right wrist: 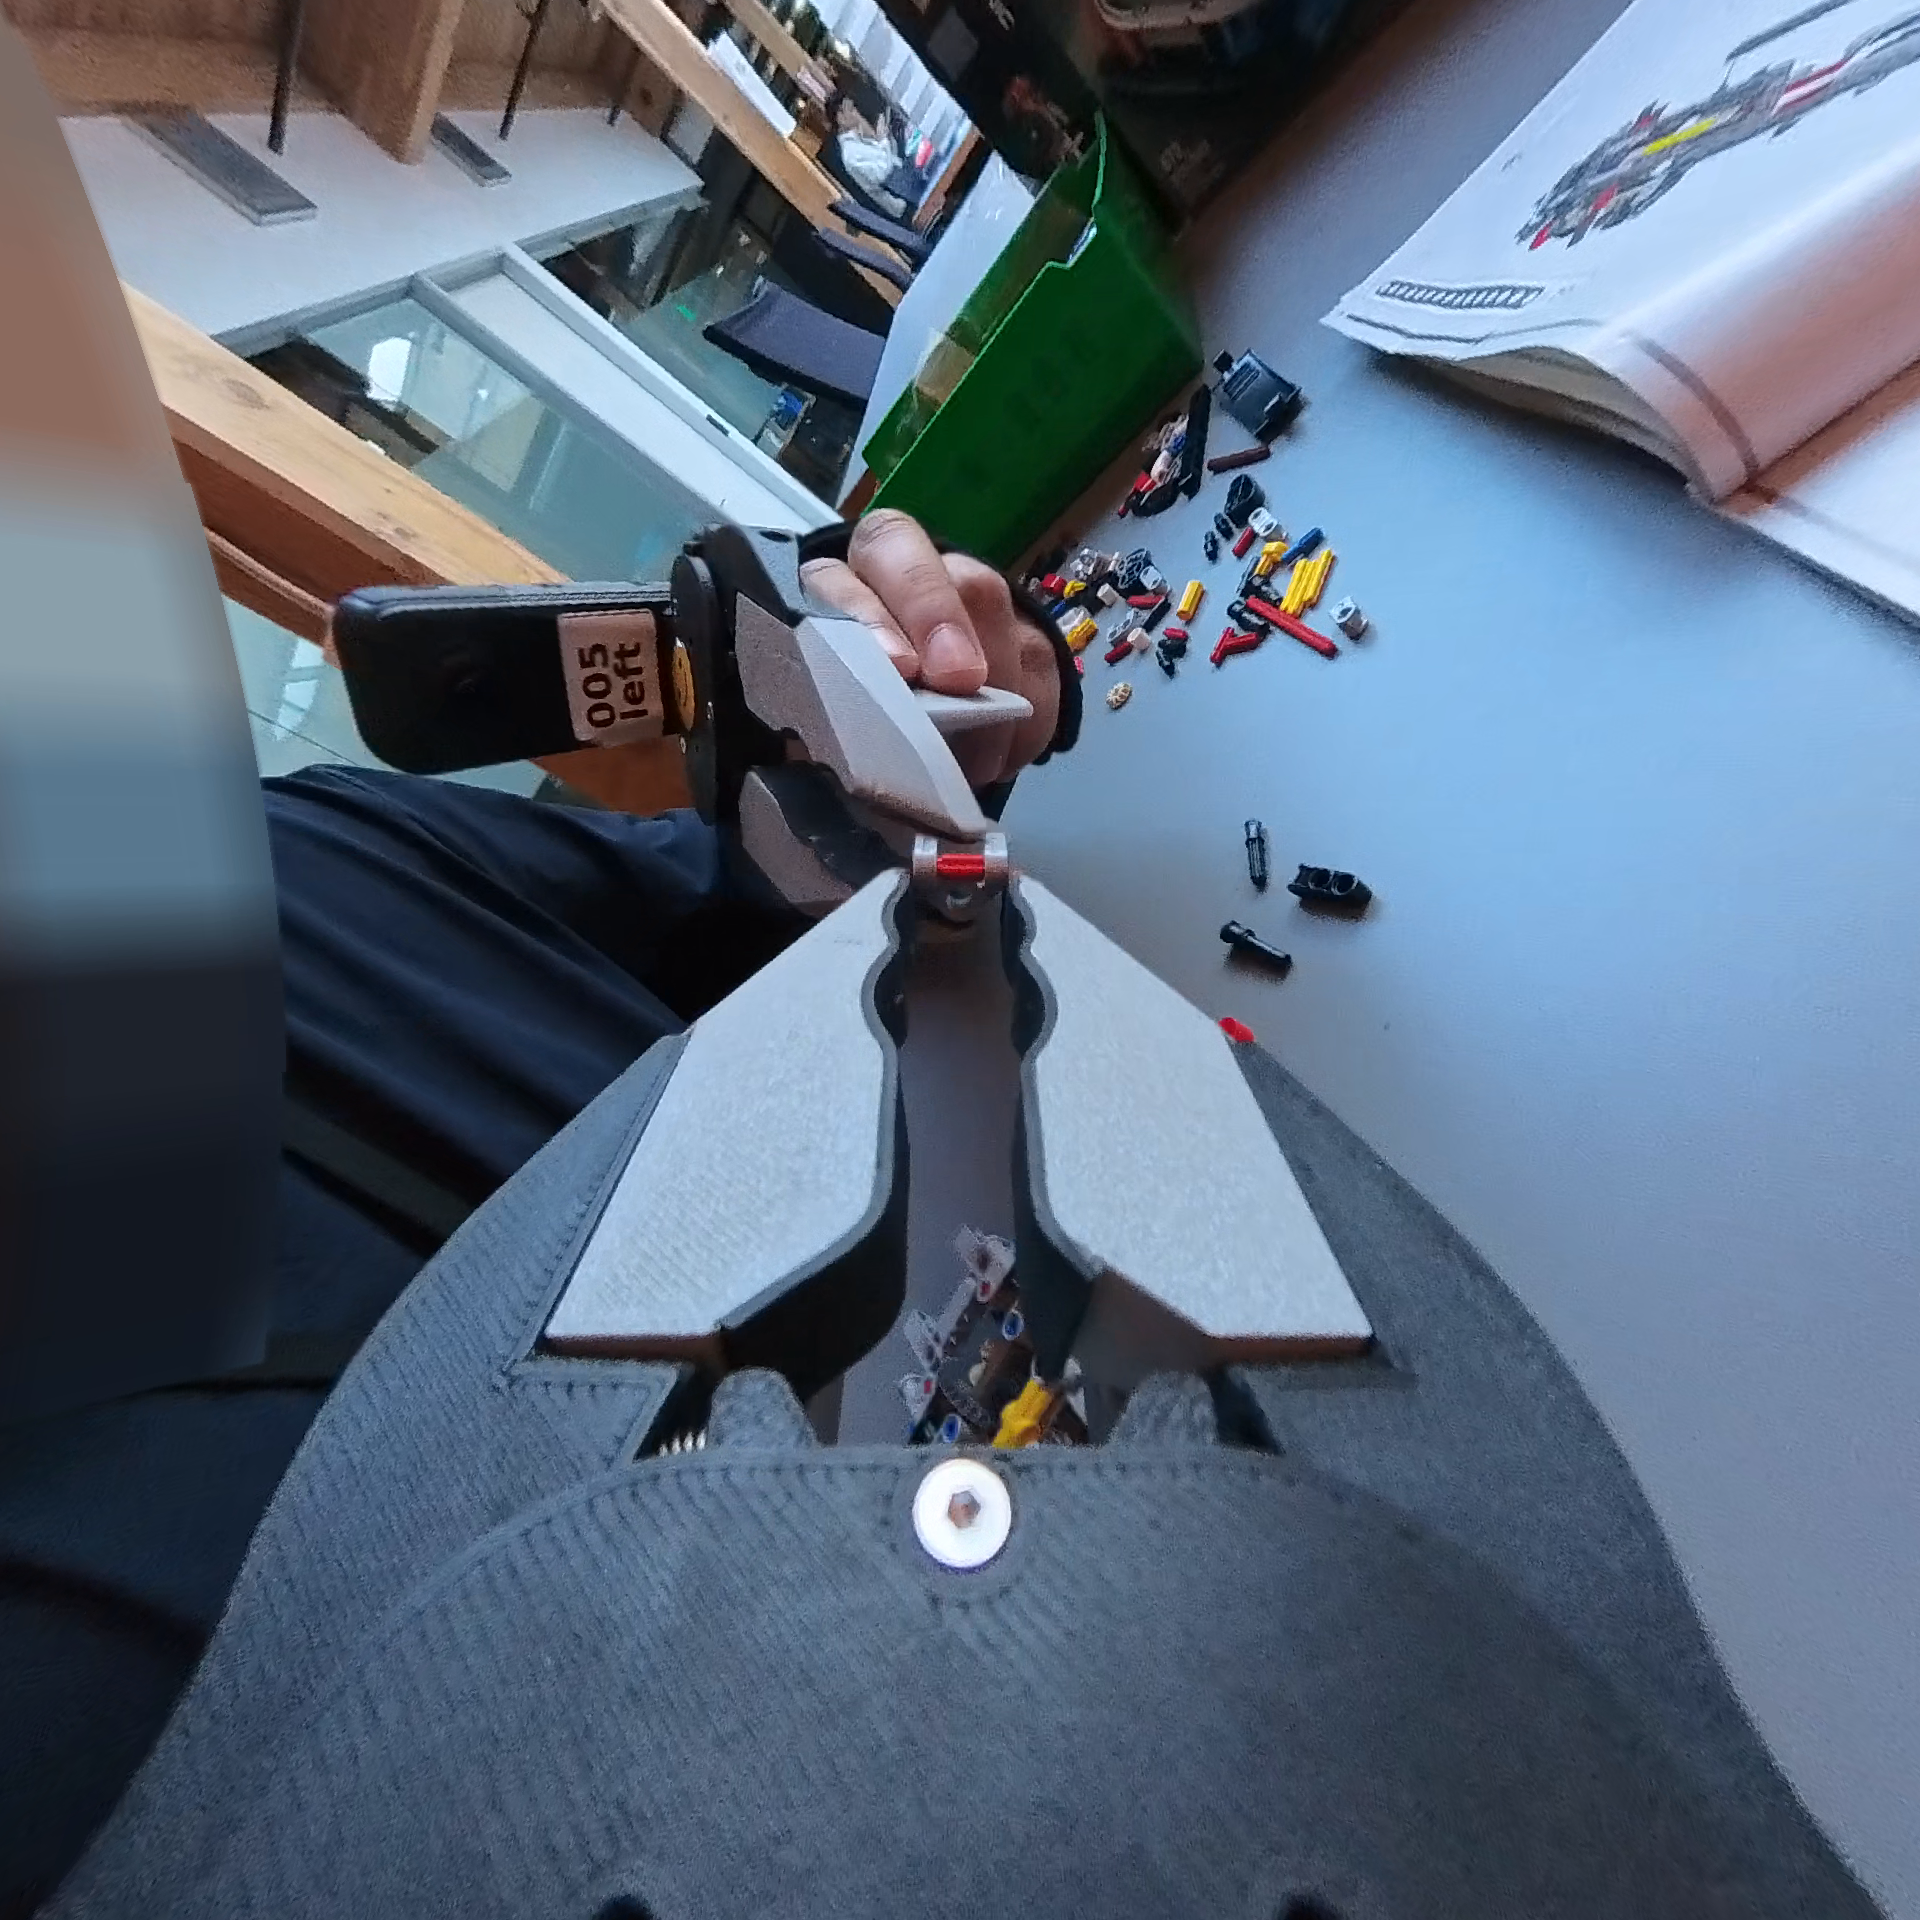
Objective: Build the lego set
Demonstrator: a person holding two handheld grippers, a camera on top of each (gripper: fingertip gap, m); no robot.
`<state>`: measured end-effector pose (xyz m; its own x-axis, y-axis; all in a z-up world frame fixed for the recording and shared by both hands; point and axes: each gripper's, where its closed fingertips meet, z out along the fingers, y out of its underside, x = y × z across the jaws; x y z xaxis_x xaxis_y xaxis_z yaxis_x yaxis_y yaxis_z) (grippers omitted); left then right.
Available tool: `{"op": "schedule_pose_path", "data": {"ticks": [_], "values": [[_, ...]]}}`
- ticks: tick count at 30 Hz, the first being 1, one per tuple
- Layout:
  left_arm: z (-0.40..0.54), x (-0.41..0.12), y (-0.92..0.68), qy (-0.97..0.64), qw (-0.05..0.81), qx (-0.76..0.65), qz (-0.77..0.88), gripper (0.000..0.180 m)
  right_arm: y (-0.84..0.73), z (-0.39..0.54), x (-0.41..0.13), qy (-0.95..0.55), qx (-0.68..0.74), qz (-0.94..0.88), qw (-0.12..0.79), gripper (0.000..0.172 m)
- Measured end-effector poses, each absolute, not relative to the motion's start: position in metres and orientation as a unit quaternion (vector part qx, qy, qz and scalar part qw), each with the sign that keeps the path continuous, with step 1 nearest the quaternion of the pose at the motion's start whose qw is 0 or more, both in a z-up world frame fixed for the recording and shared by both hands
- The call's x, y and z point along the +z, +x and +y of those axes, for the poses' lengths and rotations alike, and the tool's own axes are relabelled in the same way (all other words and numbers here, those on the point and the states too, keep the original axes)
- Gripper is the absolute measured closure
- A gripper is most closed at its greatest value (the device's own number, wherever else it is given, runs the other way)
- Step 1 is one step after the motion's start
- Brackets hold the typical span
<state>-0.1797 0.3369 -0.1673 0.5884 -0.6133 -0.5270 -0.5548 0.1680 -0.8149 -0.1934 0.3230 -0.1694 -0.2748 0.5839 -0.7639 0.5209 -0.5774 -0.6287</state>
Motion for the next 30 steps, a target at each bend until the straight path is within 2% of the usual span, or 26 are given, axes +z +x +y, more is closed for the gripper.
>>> {"op": "schedule_pose_path", "data": {"ticks": [6,9,15,19,23,30], "values": [[0.335,-0.175,-0.197,-0.666,0.592,-0.018,0.453,0.167,-0.207,0.323,-0.176,-0.619,0.628,-0.471,0.023,0.157],[0.340,-0.192,-0.237,-0.722,0.547,0.004,0.424,0.167,-0.209,0.333,-0.185,-0.637,0.570,-0.514,0.071,0.145],[0.318,-0.210,-0.312,-0.811,0.499,-0.098,0.290,0.167,-0.206,0.340,-0.208,-0.633,0.429,-0.621,0.175,0.145],[0.296,-0.227,-0.315,-0.830,0.469,-0.114,0.280,0.168,-0.215,0.339,-0.228,-0.595,0.313,-0.704,0.229,0.149],[0.277,-0.262,-0.297,-0.847,0.411,-0.148,0.303,0.167,-0.227,0.330,-0.250,-0.552,0.231,-0.772,0.216,0.156],[0.264,-0.281,-0.287,-0.857,0.364,-0.179,0.318,0.167,-0.242,0.316,-0.261,-0.531,0.224,-0.799,0.172,0.162]]}}
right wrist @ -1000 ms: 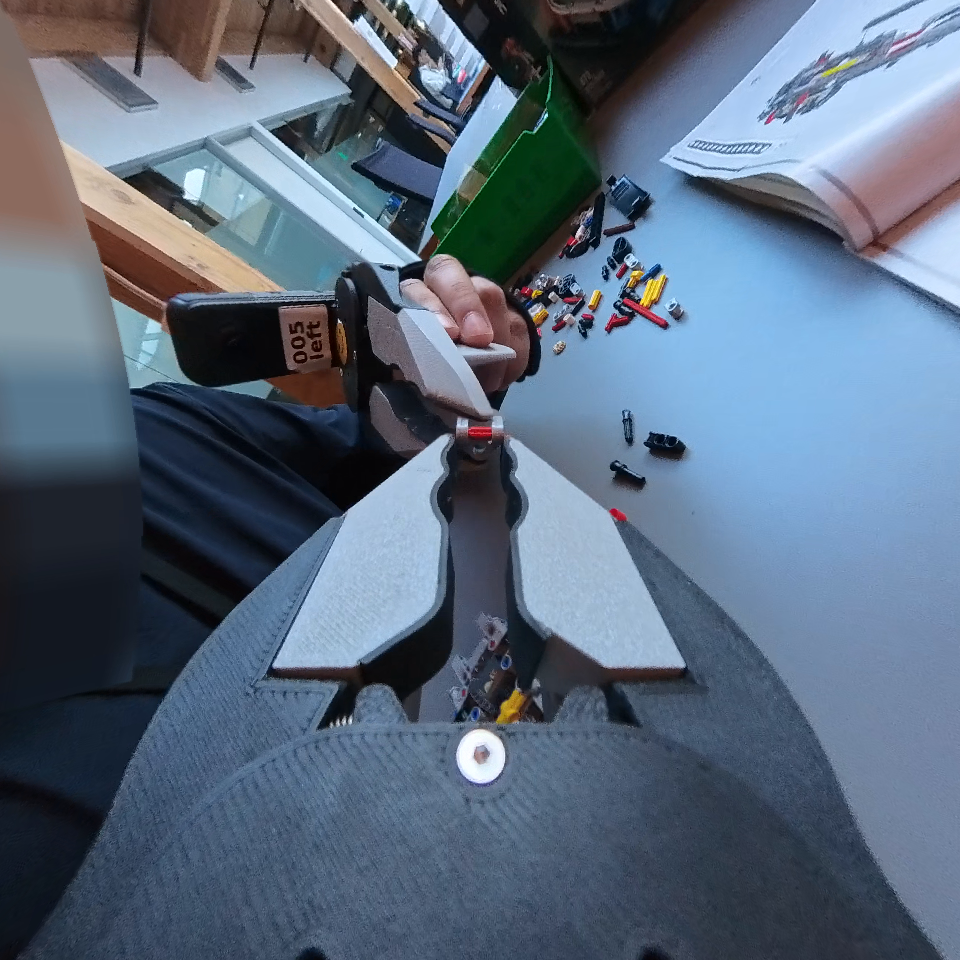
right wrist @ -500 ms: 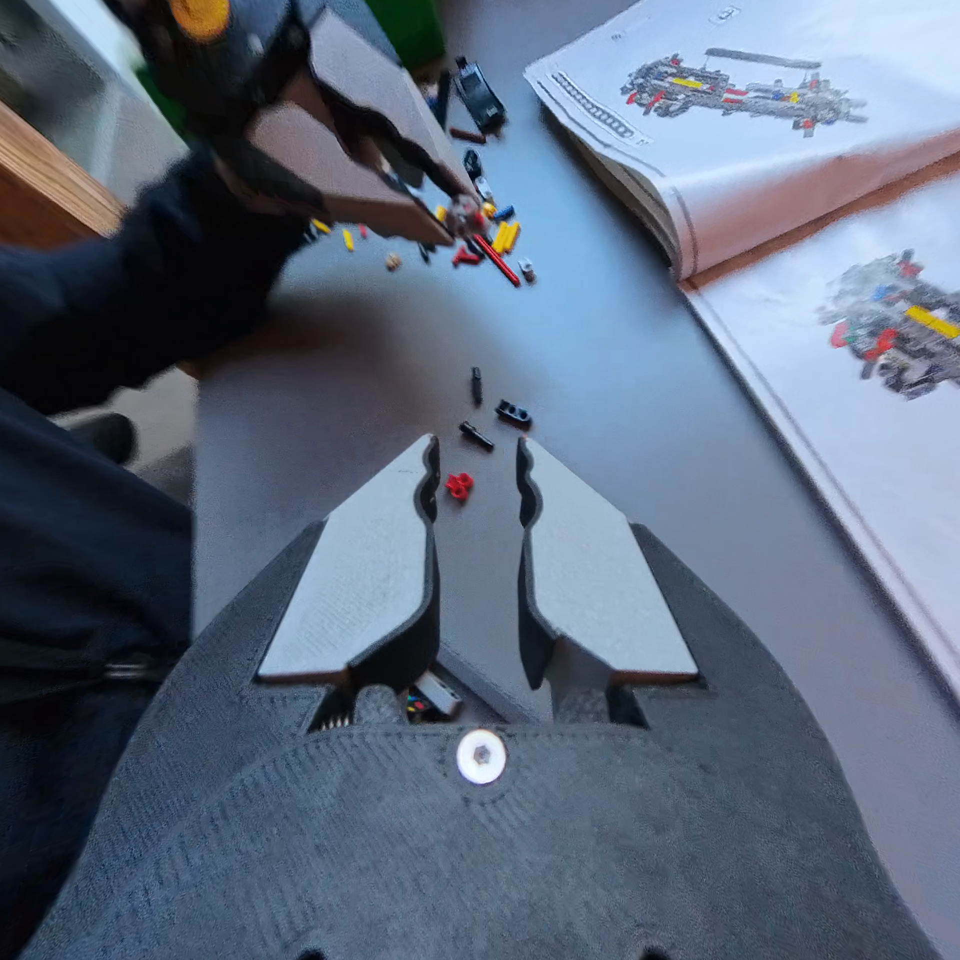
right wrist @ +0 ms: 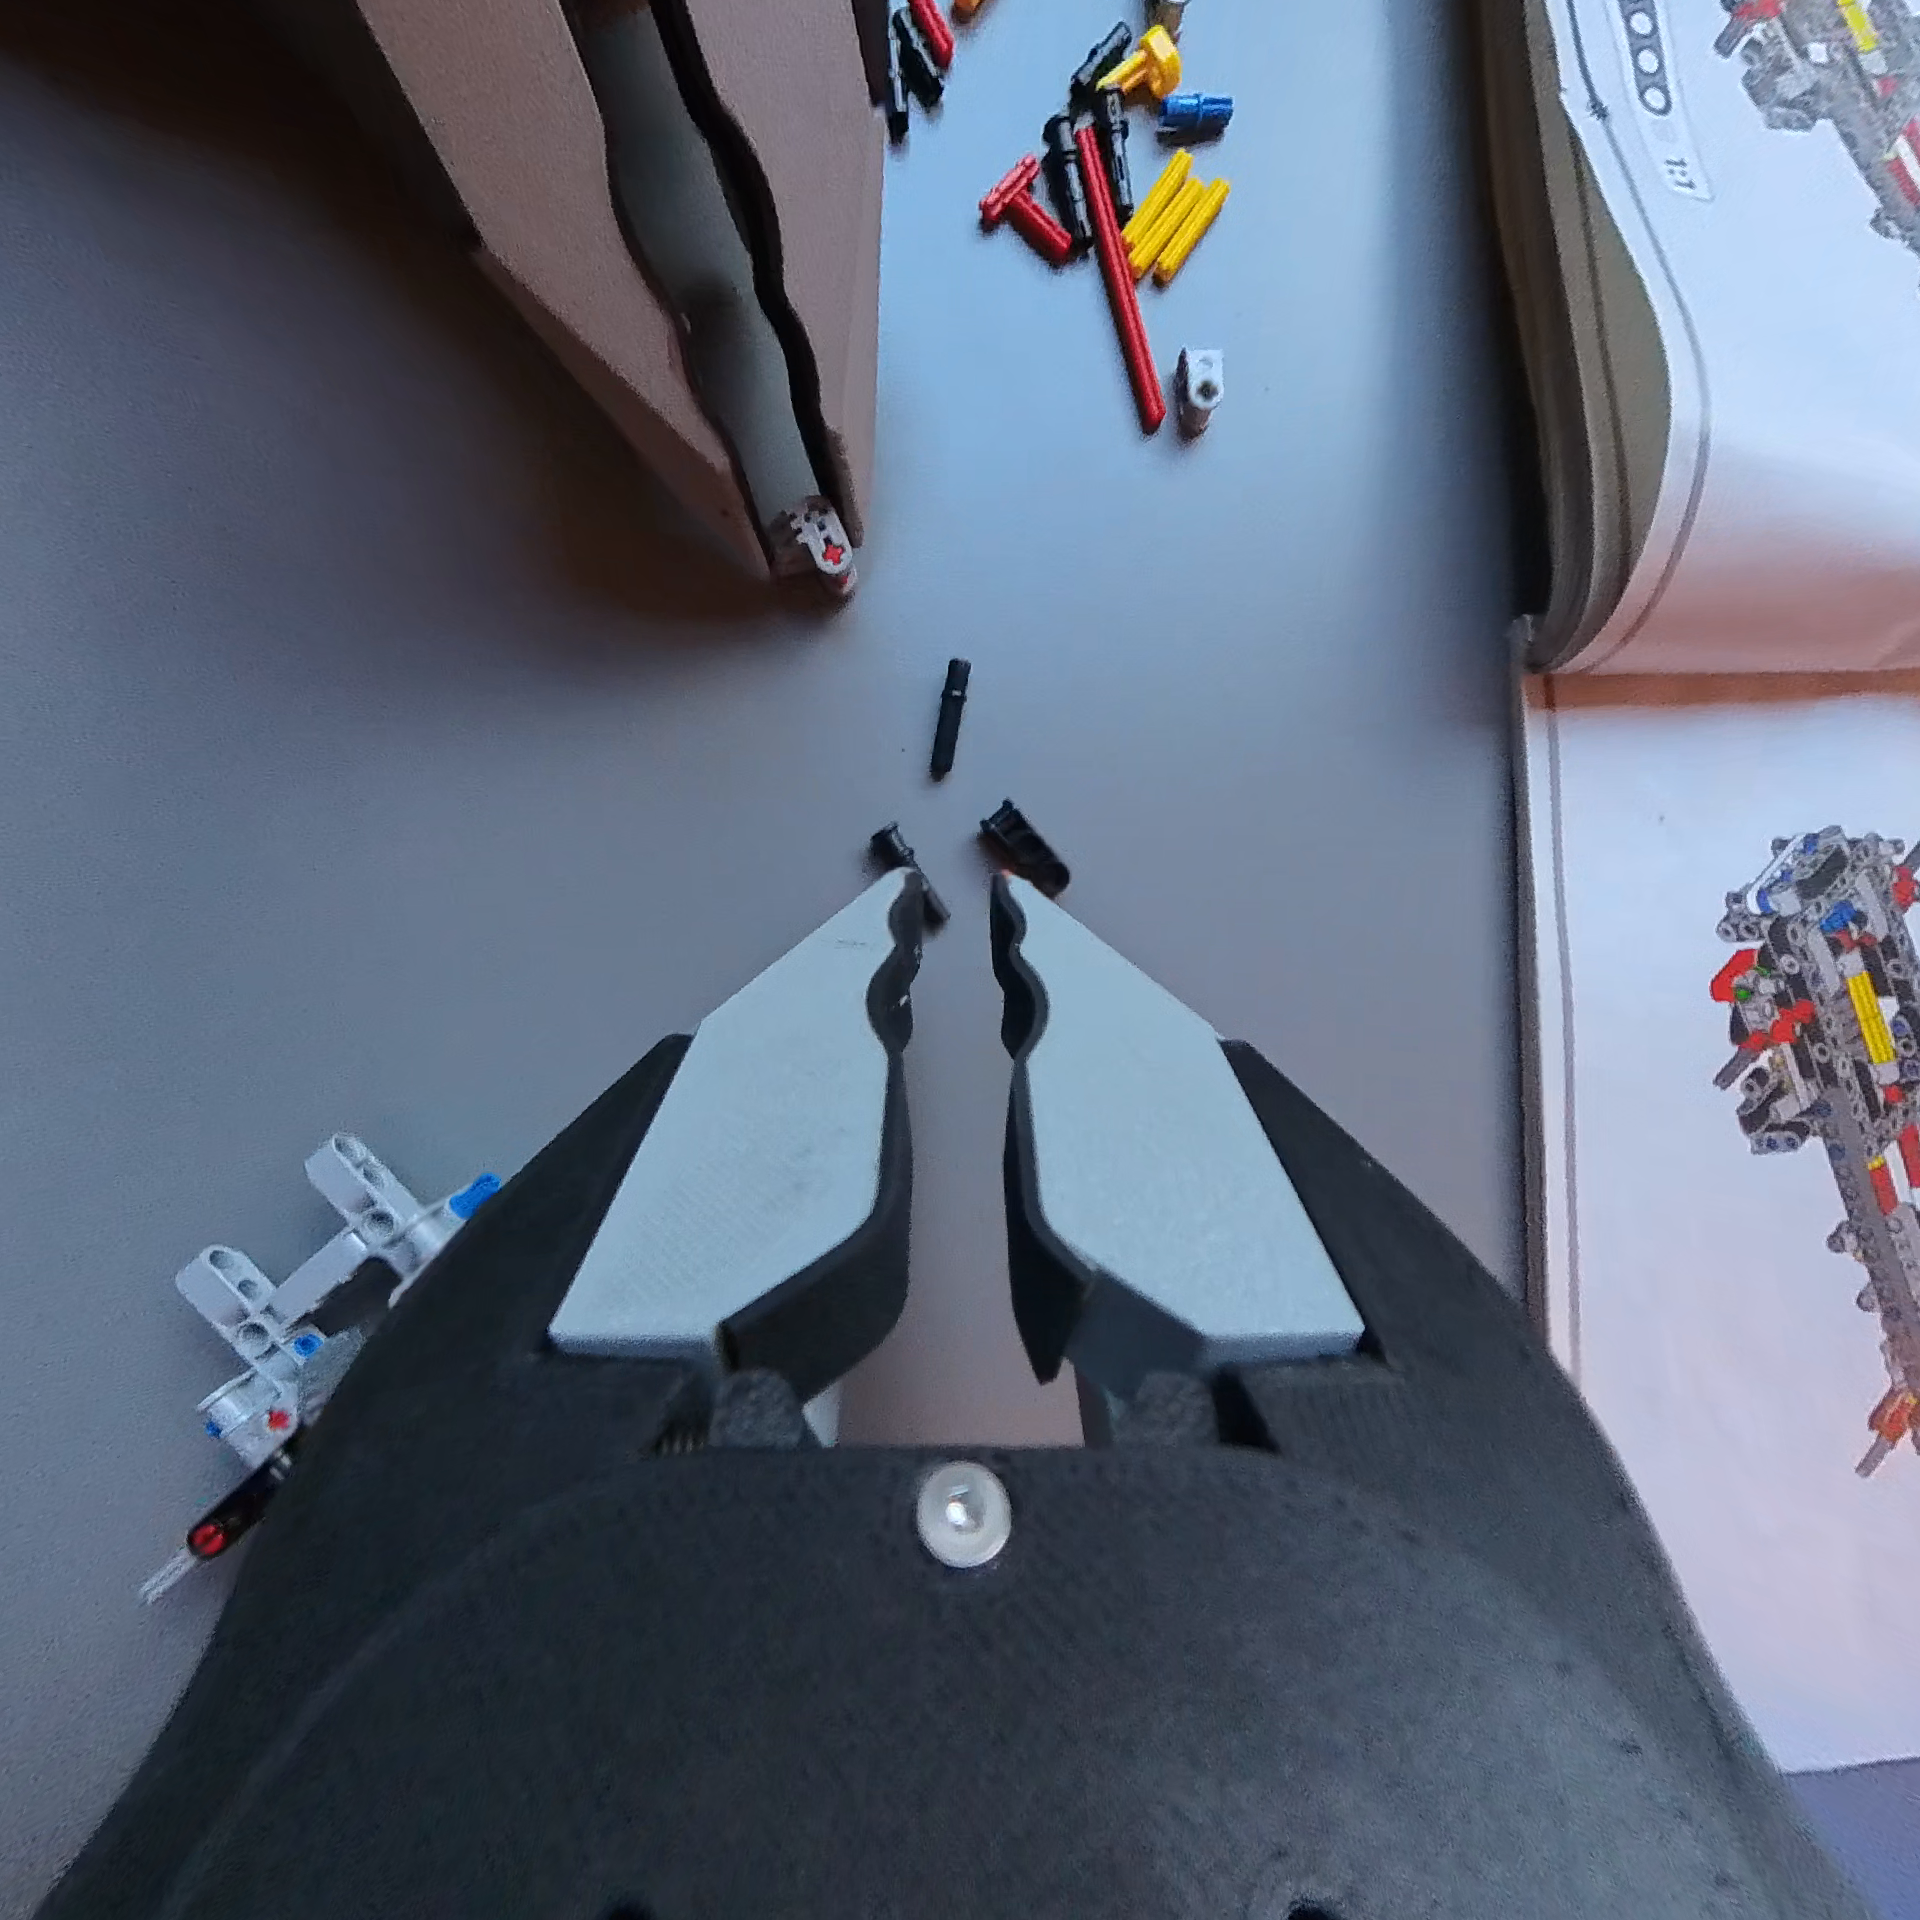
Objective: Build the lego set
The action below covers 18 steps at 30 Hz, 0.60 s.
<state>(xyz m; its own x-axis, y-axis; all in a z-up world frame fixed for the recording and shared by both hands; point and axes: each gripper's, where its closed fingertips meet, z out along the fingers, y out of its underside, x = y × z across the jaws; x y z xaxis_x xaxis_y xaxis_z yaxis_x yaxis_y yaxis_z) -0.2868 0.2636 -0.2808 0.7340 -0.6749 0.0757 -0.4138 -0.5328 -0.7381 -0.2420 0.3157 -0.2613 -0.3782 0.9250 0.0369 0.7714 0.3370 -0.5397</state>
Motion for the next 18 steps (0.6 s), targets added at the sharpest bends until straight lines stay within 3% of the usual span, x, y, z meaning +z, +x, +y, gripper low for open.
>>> {"op": "schedule_pose_path", "data": {"ticks": [12,14,18], "values": [[0.266,-0.282,-0.286,-0.865,0.358,-0.189,0.296,0.165,-0.286,0.298,-0.283,-0.541,0.198,-0.811,0.102,0.163],[0.266,-0.284,-0.287,-0.869,0.351,-0.193,0.289,0.162,-0.287,0.296,-0.287,-0.538,0.195,-0.814,0.102,0.171],[0.266,-0.283,-0.286,-0.870,0.350,-0.198,0.286,0.162,-0.285,0.296,-0.287,-0.542,0.197,-0.811,0.098,0.171]]}}
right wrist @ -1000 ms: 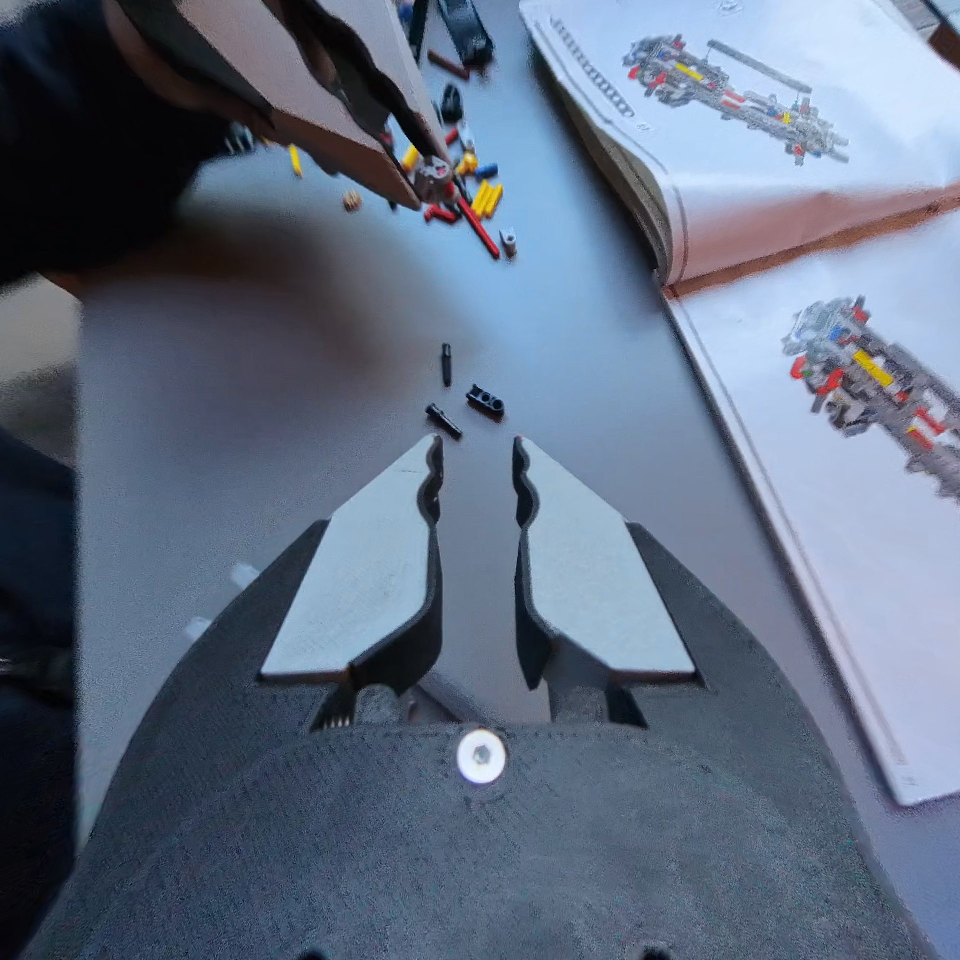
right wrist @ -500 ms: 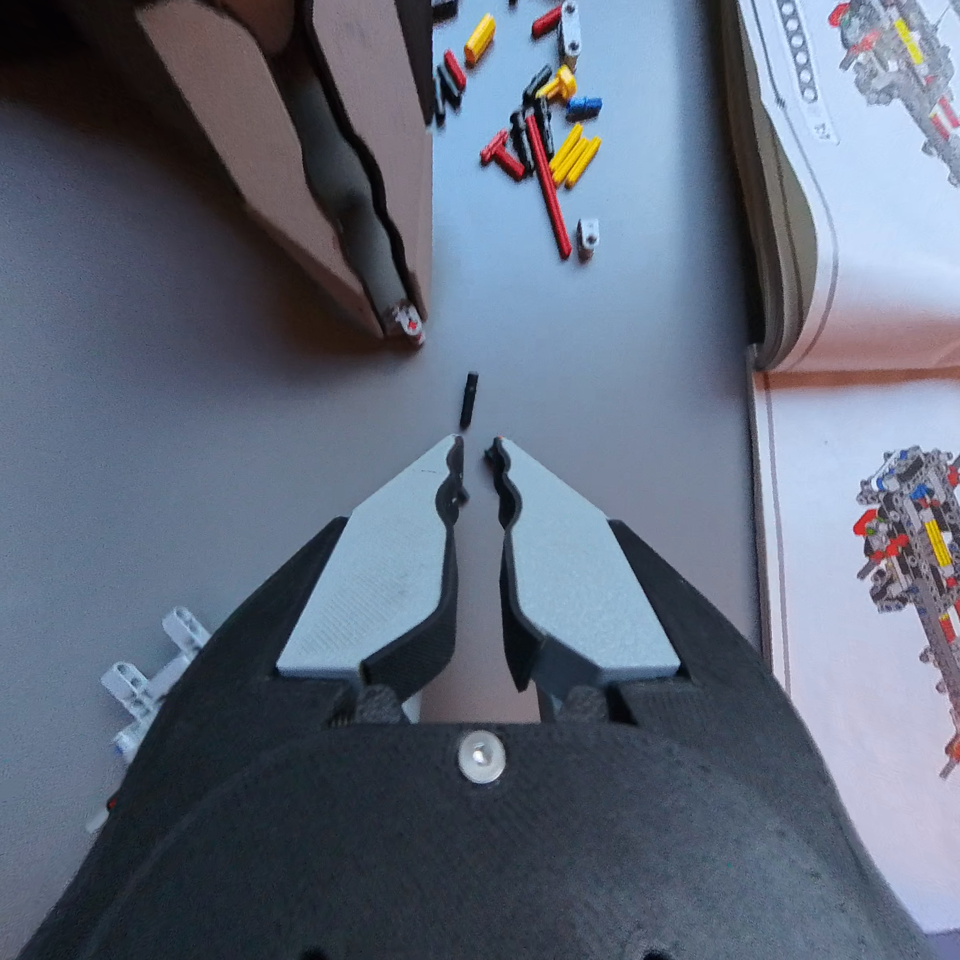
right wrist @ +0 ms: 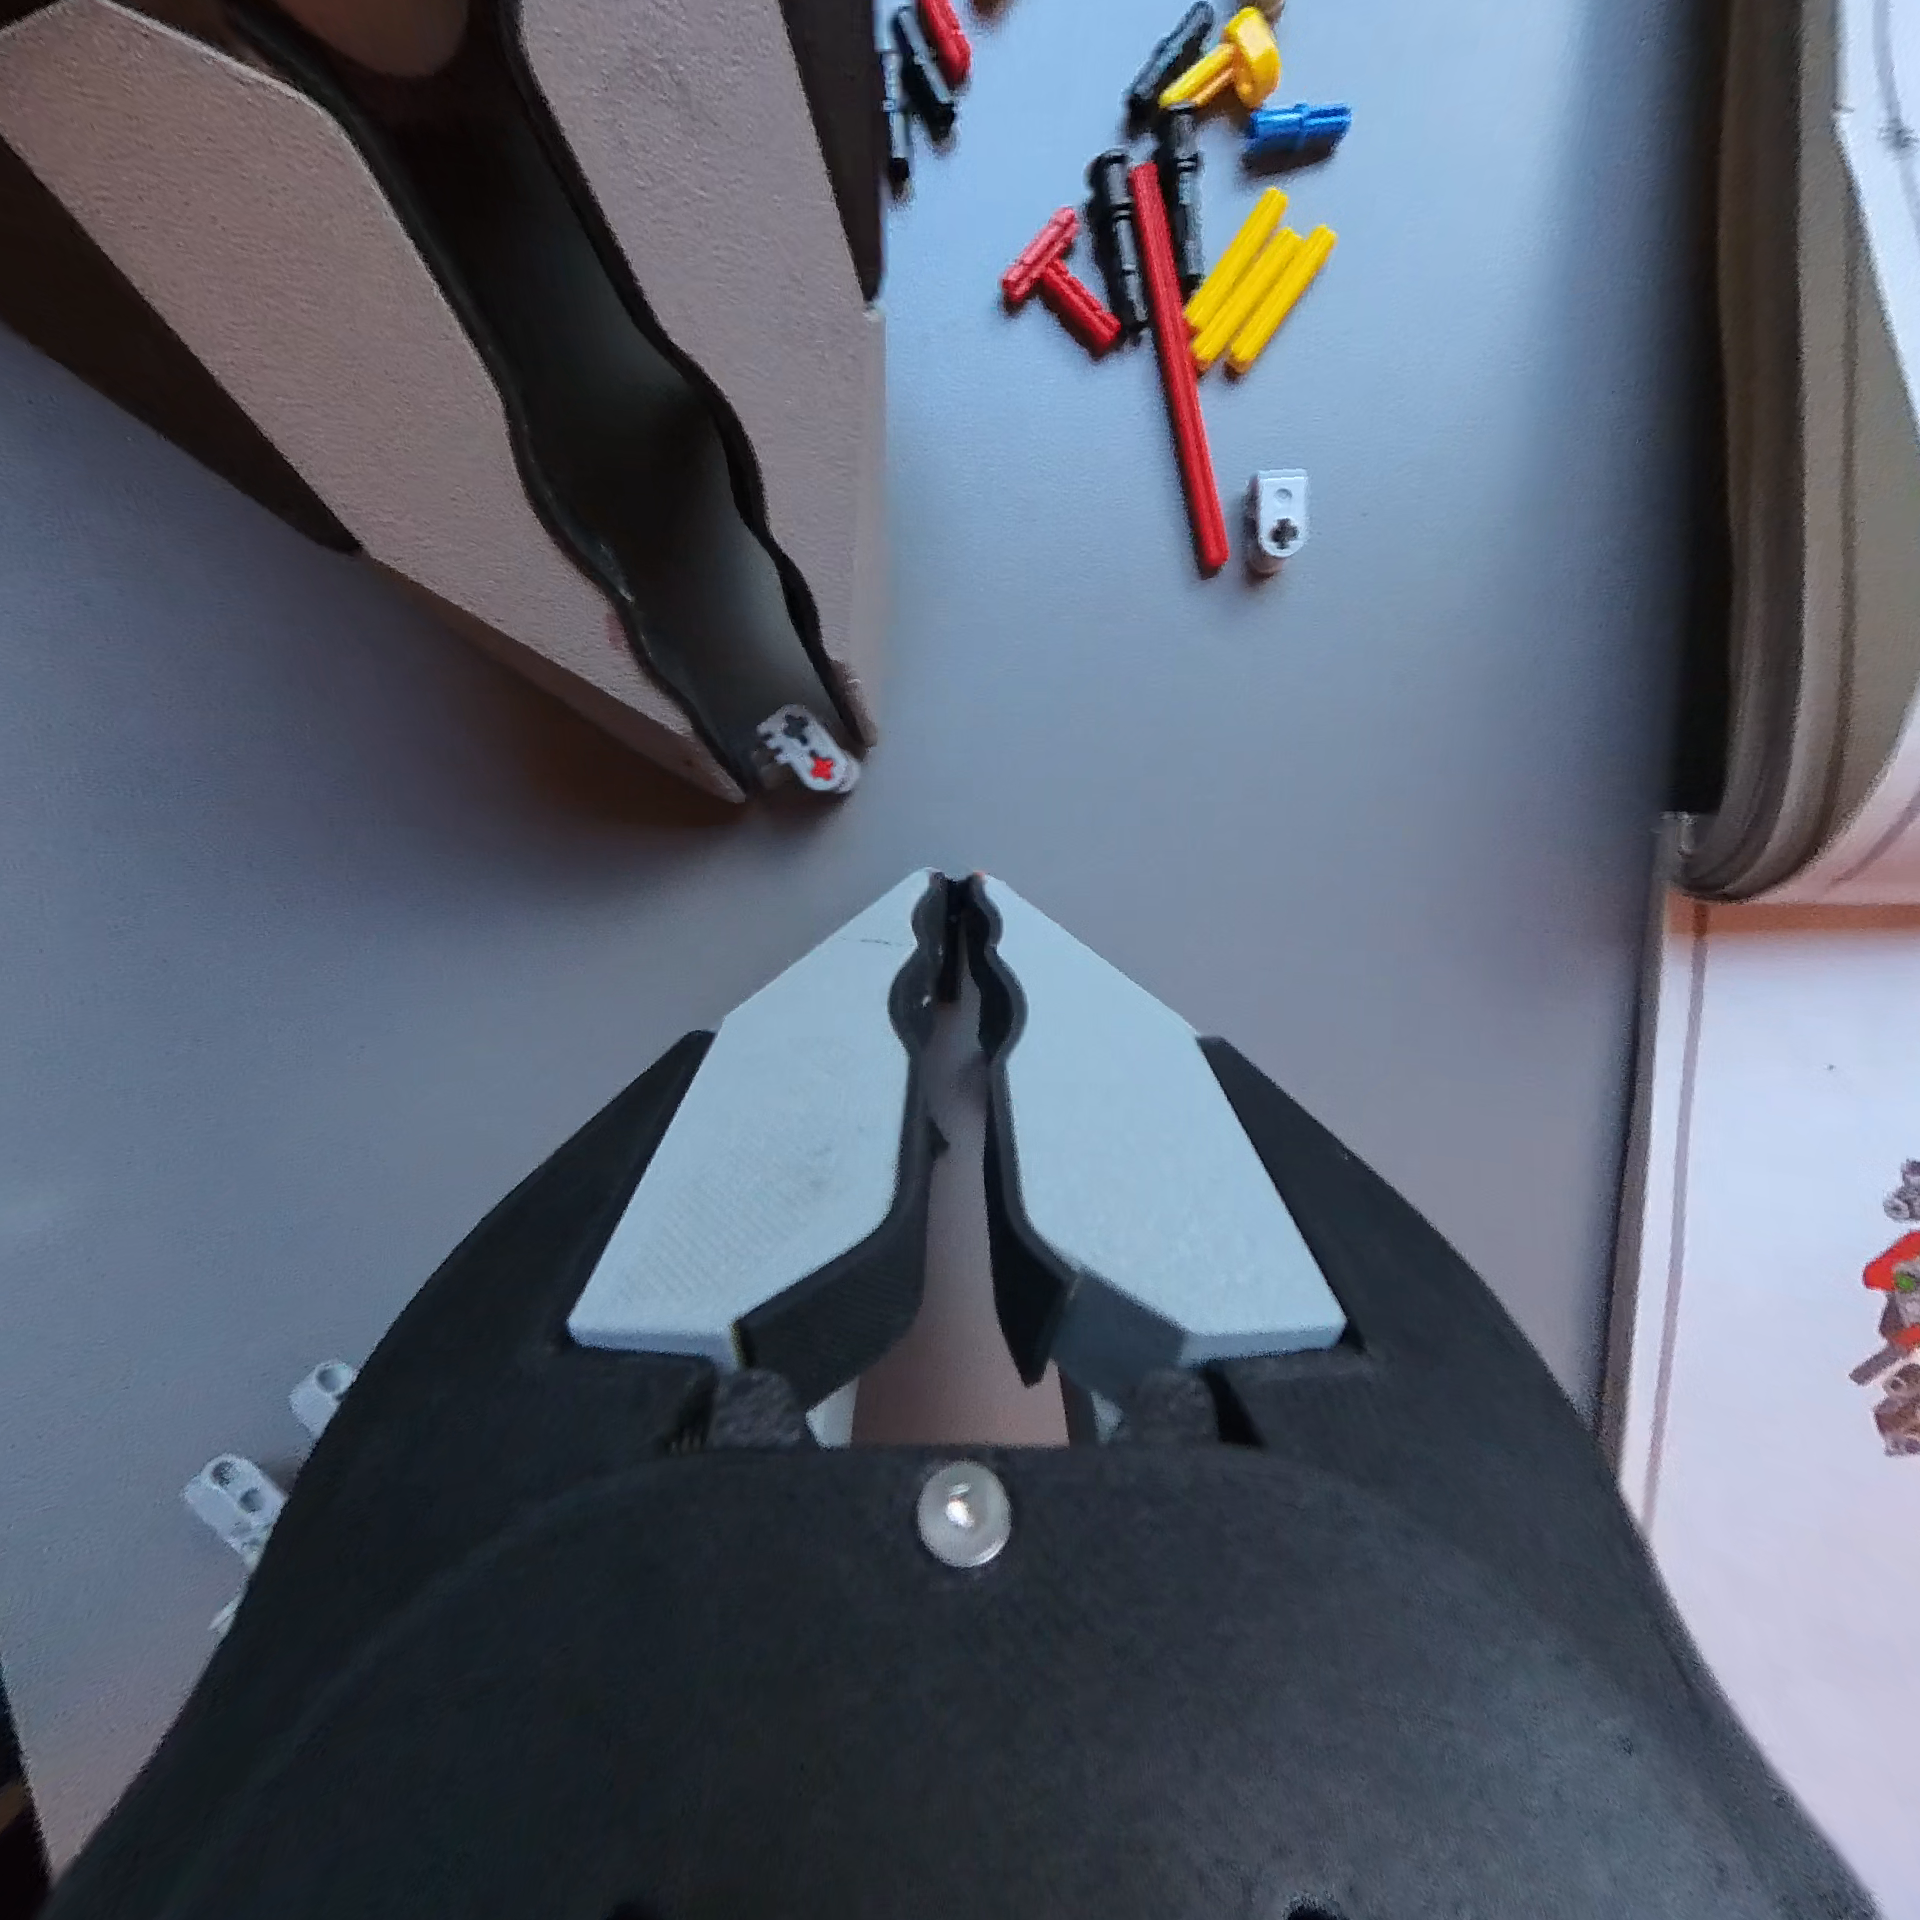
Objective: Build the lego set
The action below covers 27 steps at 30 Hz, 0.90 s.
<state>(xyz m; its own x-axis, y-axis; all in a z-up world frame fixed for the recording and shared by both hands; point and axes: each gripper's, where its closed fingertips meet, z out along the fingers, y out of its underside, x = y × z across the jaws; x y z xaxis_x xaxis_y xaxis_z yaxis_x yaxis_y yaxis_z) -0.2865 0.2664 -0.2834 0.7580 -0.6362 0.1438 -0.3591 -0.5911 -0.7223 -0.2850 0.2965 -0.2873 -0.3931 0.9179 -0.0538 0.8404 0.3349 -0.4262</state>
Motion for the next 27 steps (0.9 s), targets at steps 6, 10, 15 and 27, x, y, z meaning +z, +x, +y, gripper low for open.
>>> {"op": "schedule_pose_path", "data": {"ticks": [6,10,15,27], "values": [[0.267,-0.283,-0.287,-0.870,0.350,-0.198,0.284,0.162,-0.296,0.296,-0.250,-0.577,0.319,-0.741,0.128,0.172],[0.265,-0.282,-0.285,-0.870,0.346,-0.214,0.278,0.158,-0.299,0.296,-0.222,-0.587,0.412,-0.684,0.137,0.172],[0.268,-0.282,-0.292,-0.874,0.354,-0.196,0.269,0.151,-0.301,0.297,-0.195,-0.585,0.499,-0.622,0.152,0.172],[0.282,-0.254,-0.303,-0.854,0.428,-0.172,0.240,0.152,-0.296,0.291,-0.162,-0.562,0.593,-0.538,0.205,0.172]]}}
